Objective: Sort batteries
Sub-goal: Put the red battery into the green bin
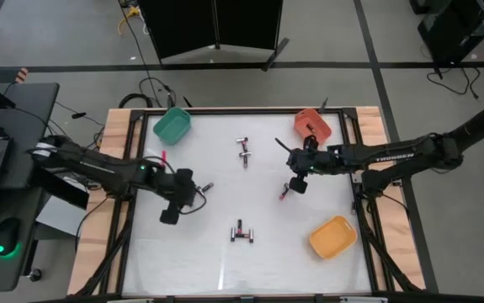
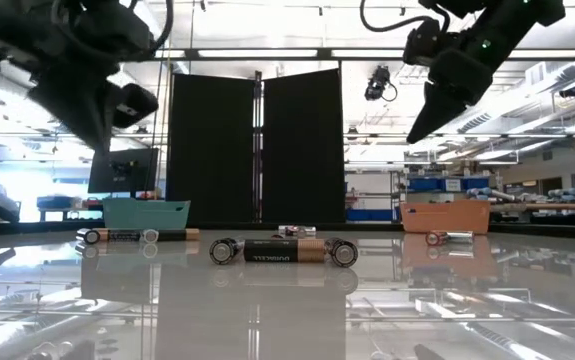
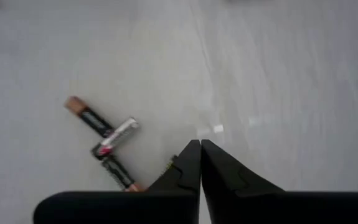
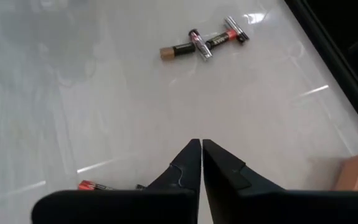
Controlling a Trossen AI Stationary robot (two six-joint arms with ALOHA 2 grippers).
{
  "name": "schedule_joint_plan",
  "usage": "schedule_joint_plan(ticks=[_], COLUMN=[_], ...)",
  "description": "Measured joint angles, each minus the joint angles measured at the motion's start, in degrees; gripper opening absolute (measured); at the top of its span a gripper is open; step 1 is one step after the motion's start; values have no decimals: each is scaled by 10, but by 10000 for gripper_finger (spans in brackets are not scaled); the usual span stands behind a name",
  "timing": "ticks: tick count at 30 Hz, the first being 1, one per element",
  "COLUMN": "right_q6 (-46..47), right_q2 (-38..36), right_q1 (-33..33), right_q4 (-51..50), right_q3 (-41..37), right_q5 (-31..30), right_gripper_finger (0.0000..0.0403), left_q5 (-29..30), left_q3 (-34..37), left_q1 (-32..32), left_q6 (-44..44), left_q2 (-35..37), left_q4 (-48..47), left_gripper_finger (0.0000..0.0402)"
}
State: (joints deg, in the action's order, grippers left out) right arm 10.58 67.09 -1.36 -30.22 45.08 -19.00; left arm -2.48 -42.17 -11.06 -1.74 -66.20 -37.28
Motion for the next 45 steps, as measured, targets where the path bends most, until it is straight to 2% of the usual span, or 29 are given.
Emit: schedule_joint_plan(ticks=[5,11,18,23,30,34,40,45], right_q6=[0,-1,-2,-2,-2,-2,-3,-12], right_q2=[0,0,0,0,0,0,0,0], right_q1=[2,2,2,2,3,3,3,11], right_q4=[3,5,5,6,6,6,6,6], right_q3=[0,0,0,0,0,0,0,0], right_q5=[0,0,0,0,0,0,8,10], right_gripper_finger=[11,24,13,18,15,12,21,9], left_q5=[6,29,44,71,69,65,50,58], left_q3=[-2,-2,1,0,-1,0,-3,-56], left_q1=[-10,-11,-11,-11,-11,-11,-16,-37], left_q6=[-42,-55,-85,-91,-91,-73,-60,-36], left_q2=[-57,-103,-159,-197,-211,-212,-212,-218], left_q4=[2,4,6,15,14,6,7,-30], left_gripper_finger=[74,136,164,165,156,125,47,45])
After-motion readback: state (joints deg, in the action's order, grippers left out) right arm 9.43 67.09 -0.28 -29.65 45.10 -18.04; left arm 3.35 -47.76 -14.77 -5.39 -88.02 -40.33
